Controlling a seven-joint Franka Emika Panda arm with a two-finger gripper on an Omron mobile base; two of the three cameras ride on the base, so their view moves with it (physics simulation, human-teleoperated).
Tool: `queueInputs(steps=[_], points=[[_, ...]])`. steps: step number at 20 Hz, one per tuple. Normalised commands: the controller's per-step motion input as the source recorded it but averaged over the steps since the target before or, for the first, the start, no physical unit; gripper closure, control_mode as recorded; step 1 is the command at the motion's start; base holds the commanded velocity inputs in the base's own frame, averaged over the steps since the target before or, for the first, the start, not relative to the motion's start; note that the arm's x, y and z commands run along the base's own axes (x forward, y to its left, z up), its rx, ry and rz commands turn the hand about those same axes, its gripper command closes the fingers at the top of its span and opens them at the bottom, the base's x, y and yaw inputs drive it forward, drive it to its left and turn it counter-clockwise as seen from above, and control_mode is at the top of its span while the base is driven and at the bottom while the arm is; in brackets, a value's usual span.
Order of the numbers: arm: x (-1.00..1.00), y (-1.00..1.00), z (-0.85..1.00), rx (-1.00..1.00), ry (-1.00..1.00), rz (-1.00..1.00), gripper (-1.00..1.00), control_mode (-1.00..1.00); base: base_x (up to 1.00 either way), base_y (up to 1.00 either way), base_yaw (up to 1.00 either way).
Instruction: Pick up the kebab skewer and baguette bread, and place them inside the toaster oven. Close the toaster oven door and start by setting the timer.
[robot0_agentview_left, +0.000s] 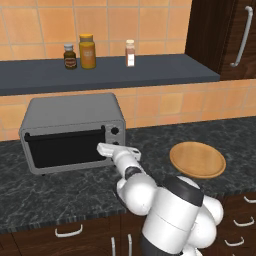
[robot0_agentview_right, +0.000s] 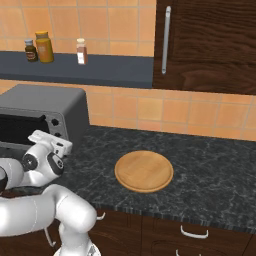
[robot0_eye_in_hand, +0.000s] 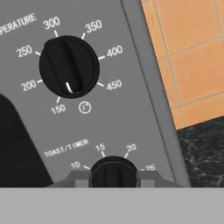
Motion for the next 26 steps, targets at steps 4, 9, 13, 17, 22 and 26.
queueInputs(steps=[4, 9, 13, 17, 22, 26], points=[[0.00, 0.12, 0.00, 0.13, -0.05, -0.07, 1.00, -1.00, 0.00, 0.00, 0.00], [0.00, 0.28, 0.00, 0.10, -0.06, -0.11, 1.00, -1.00, 0.00, 0.00, 0.00], [0.00, 0.24, 0.00, 0.15, -0.02, -0.12, 1.00, -1.00, 0.00, 0.00, 0.00], [0.00, 0.19, 0.00, 0.16, 0.00, -0.11, 1.00, -1.00, 0.00, 0.00, 0.00], [0.00, 0.15, 0.00, 0.18, 0.00, -0.11, 1.00, -1.00, 0.00, 0.00, 0.00], [0.00, 0.18, 0.00, 0.19, 0.00, -0.14, 1.00, -1.00, 0.00, 0.00, 0.00]])
